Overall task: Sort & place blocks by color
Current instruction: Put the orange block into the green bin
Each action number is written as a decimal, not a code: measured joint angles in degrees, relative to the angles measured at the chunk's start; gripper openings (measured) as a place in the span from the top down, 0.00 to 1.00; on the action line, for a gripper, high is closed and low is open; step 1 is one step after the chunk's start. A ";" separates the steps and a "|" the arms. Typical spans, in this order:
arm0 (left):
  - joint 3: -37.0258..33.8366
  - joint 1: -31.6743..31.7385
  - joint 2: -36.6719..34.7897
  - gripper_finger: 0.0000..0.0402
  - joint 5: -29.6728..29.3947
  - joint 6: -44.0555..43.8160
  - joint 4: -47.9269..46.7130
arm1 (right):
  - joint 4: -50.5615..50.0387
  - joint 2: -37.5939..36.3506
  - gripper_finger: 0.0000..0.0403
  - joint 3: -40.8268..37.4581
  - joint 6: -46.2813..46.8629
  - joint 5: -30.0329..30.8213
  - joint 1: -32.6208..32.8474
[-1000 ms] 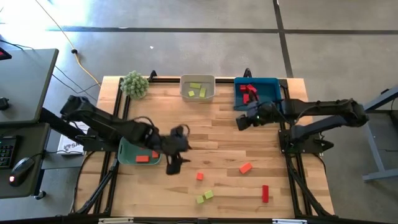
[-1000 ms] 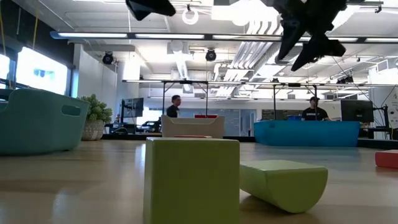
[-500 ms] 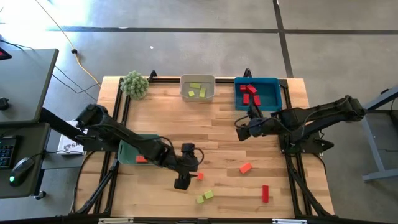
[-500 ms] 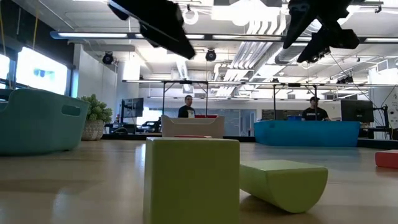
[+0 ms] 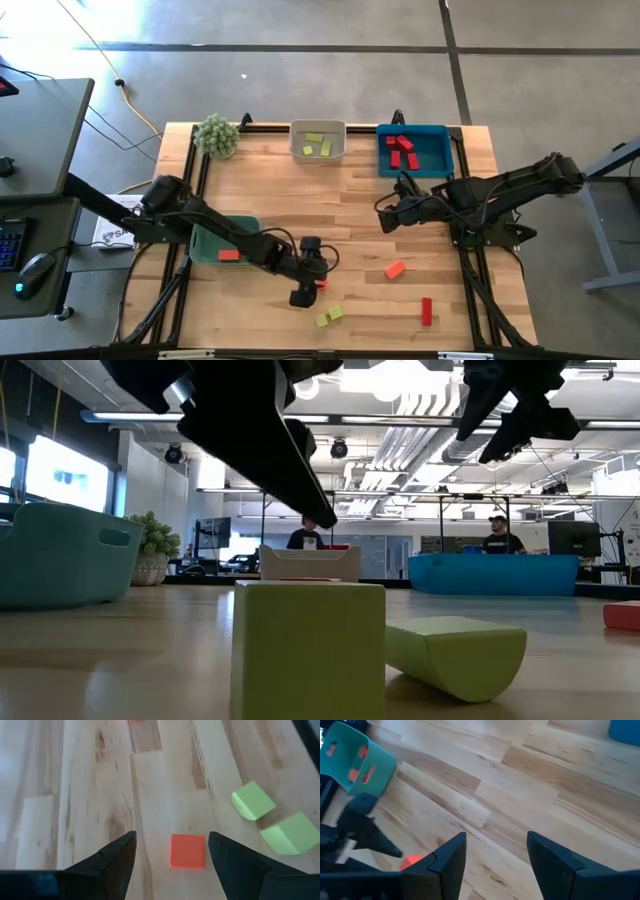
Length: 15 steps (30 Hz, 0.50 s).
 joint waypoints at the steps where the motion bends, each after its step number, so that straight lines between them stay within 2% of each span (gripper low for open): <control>1: 0.00 0.00 0.39 0.41 0.08 -0.02 0.08 | 0.11 0.09 0.51 0.00 0.00 0.00 0.00; 15: -0.02 -0.02 5.12 0.41 1.98 -0.02 2.48 | -0.81 0.17 0.51 0.00 -0.40 0.76 0.00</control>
